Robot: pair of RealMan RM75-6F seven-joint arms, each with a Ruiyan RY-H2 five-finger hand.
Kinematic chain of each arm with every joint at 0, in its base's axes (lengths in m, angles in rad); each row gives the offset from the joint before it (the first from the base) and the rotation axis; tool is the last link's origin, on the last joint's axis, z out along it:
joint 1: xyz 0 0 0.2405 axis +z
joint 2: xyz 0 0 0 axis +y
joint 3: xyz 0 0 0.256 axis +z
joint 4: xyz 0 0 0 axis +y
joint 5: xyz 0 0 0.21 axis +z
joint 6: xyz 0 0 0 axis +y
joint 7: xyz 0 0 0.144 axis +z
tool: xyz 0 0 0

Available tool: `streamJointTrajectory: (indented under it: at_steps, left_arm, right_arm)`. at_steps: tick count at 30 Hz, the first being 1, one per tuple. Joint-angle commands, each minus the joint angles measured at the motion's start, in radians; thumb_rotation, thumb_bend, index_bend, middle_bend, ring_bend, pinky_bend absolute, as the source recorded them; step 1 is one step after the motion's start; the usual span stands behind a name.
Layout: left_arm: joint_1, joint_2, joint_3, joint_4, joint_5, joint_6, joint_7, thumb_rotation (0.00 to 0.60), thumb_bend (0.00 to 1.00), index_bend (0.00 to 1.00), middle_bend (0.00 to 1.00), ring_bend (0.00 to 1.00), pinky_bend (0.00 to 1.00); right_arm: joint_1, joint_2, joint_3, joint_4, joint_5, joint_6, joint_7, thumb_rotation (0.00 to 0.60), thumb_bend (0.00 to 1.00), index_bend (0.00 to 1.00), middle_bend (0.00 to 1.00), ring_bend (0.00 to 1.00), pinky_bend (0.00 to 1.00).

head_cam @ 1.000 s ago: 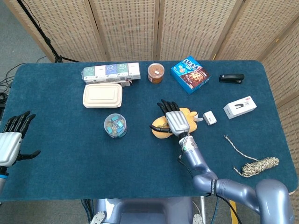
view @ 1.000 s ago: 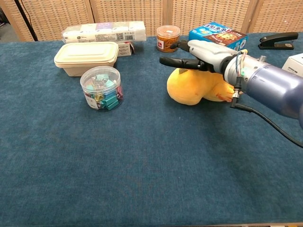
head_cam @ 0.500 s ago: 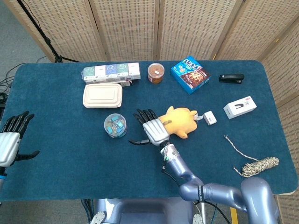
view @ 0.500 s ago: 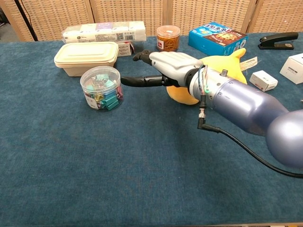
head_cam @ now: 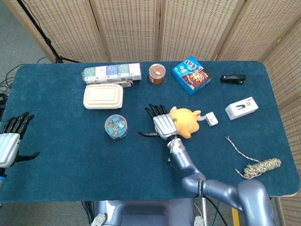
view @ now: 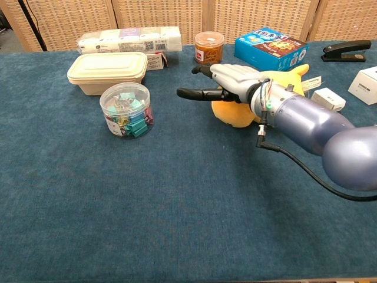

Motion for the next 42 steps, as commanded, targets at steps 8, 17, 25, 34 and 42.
streamJointTrajectory:
  at_steps: [8,17,25,34,42]
  left_arm:
    - [-0.003,-0.008,0.0,-0.005,-0.006,-0.002,0.025,0.6,0.0,0.0,0.0,0.0,0.0]
    - [-0.006,-0.011,0.0,-0.007,-0.013,-0.005,0.036,0.6,0.0,0.0,0.0,0.0,0.0]
    - [-0.007,-0.01,-0.001,-0.007,-0.015,-0.007,0.037,0.6,0.0,0.0,0.0,0.0,0.0]
    - [-0.006,-0.005,0.0,-0.007,-0.012,-0.008,0.024,0.6,0.0,0.0,0.0,0.0,0.0]
    - [0.0,0.001,0.005,-0.011,-0.003,-0.001,0.012,0.6,0.0,0.0,0.0,0.0,0.0]
  right_arm:
    - [-0.035,0.045,0.017,0.02,0.034,-0.025,0.055,0.0,0.0,0.0,0.0,0.0,0.0]
    - [-0.062,0.073,0.025,0.057,0.065,-0.064,0.111,0.0,0.0,0.0,0.0,0.0,0.0]
    - [-0.074,0.089,0.022,0.035,0.068,-0.058,0.111,0.0,0.0,0.0,0.0,0.0,0.0]
    - [-0.091,0.144,0.006,-0.131,0.013,0.018,0.075,0.0,0.0,0.0,0.0,0.0,0.0]
    - [-0.113,0.235,-0.009,-0.372,-0.026,0.119,-0.046,0.0,0.0,0.0,0.0,0.0,0.0]
